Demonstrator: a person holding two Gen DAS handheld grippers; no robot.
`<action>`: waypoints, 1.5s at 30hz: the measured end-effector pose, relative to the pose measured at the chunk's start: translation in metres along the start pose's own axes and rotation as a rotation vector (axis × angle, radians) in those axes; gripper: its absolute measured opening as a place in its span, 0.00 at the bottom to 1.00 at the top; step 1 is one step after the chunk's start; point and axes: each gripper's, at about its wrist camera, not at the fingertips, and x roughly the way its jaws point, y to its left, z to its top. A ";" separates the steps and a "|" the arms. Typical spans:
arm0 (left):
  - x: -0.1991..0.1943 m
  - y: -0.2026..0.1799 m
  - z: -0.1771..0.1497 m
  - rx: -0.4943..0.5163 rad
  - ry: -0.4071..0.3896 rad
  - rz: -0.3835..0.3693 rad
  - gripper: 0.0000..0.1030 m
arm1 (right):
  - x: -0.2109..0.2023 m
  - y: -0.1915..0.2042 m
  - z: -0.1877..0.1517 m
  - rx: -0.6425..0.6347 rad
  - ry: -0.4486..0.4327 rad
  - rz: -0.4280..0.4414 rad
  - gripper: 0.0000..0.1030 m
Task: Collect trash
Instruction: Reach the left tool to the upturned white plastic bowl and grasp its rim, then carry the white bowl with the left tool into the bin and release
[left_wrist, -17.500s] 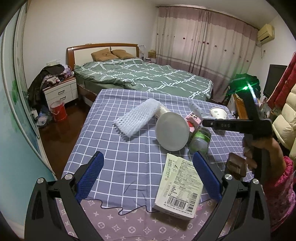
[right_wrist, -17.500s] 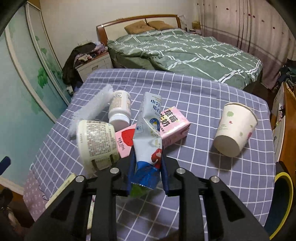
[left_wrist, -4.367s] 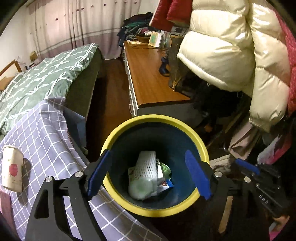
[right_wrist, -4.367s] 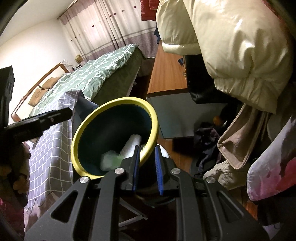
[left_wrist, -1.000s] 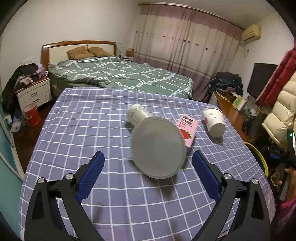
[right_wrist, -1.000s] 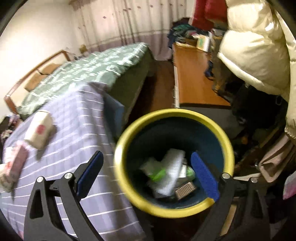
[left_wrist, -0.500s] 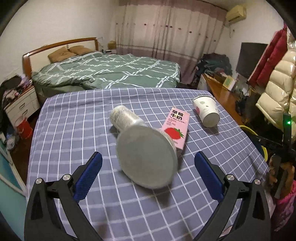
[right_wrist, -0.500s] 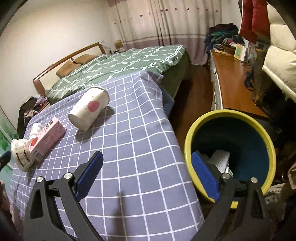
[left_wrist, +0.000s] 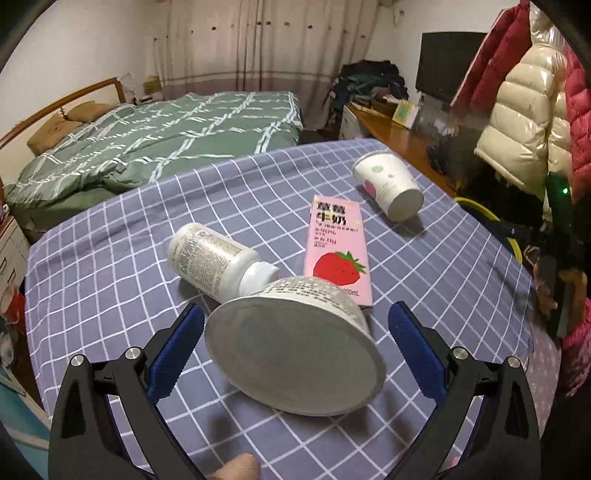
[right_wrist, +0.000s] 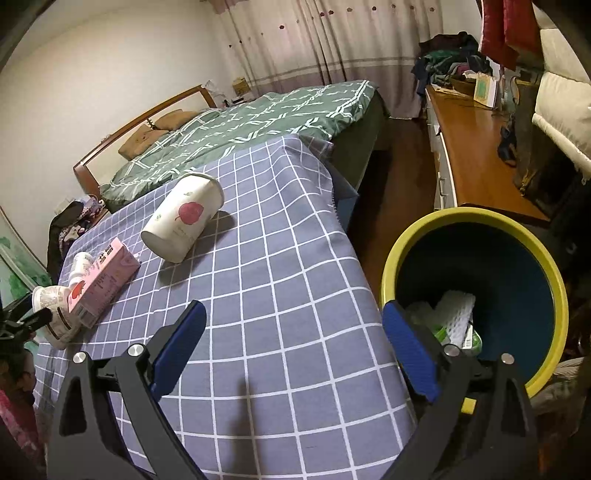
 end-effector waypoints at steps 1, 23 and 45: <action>0.002 0.000 -0.001 0.002 0.005 -0.002 0.95 | 0.000 0.000 0.000 0.000 0.002 0.001 0.89; -0.052 -0.082 0.004 0.030 -0.038 0.342 0.87 | -0.032 -0.006 -0.002 -0.023 -0.035 0.032 0.88; 0.124 -0.332 0.132 0.182 0.063 -0.075 0.87 | -0.131 -0.147 -0.031 0.064 -0.156 -0.236 0.88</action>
